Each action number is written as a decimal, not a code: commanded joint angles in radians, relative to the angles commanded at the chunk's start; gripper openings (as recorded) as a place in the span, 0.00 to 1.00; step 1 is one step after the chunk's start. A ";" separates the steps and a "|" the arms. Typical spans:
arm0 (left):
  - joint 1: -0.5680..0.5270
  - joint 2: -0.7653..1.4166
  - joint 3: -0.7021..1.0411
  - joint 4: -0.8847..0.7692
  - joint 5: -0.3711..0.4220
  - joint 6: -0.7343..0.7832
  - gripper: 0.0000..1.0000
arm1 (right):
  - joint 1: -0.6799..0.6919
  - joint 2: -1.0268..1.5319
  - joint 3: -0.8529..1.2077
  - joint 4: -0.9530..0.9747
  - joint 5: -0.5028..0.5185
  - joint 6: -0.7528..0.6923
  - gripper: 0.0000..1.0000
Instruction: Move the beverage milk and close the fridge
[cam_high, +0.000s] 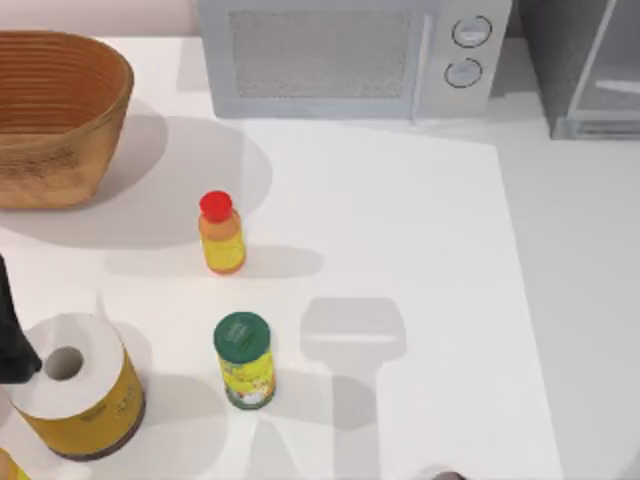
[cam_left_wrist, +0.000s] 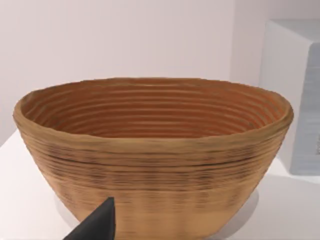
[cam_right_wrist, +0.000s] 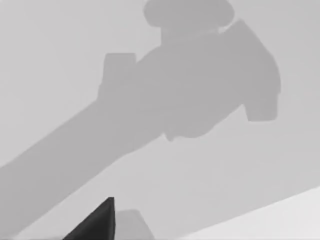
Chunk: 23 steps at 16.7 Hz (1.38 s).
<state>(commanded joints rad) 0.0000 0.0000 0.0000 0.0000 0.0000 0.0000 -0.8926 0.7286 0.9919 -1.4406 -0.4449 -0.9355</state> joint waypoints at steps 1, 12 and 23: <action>0.000 0.000 0.000 0.000 0.000 0.000 1.00 | -0.079 0.091 0.029 0.002 -0.043 -0.092 1.00; 0.000 0.000 0.000 0.000 0.000 0.000 1.00 | -0.807 0.938 0.287 0.006 -0.448 -0.926 1.00; 0.000 0.000 0.000 0.000 0.000 0.000 1.00 | -0.914 1.068 0.320 0.006 -0.509 -1.053 1.00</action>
<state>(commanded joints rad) 0.0000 0.0000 0.0000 0.0000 0.0000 0.0000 -1.8062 1.7970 1.3117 -1.4342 -0.9536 -1.9885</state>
